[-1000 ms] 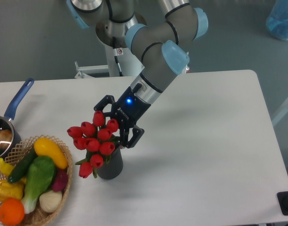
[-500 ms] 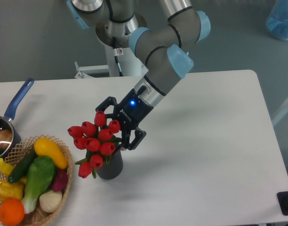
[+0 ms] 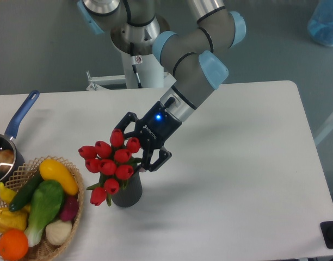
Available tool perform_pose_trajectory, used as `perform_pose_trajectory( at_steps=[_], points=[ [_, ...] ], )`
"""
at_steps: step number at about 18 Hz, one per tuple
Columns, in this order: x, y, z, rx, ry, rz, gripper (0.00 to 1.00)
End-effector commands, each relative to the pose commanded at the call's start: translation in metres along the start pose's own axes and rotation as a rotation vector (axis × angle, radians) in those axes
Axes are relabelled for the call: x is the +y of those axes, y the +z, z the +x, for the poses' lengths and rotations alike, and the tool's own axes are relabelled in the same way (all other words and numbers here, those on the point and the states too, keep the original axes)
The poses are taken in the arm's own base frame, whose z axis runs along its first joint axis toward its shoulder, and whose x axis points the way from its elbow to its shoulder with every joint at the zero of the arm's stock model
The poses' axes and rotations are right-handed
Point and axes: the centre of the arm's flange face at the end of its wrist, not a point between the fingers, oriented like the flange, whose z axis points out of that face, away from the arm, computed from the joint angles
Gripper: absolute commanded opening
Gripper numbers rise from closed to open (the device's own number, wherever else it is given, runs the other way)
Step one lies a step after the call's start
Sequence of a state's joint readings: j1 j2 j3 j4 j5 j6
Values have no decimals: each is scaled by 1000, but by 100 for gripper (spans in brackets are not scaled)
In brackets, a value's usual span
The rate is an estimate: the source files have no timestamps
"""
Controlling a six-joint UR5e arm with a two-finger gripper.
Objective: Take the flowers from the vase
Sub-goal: 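Close the gripper on the bundle of tulip stems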
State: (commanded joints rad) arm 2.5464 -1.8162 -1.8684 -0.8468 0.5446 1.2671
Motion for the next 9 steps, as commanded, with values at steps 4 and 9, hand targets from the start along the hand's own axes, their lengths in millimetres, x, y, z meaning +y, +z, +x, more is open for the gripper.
perform_pose_trajectory(
  at_steps=[4, 9],
  points=[
    [0, 0, 0, 0, 2, -1, 61],
    [1, 1, 0, 2, 10, -1, 52]
  ],
)
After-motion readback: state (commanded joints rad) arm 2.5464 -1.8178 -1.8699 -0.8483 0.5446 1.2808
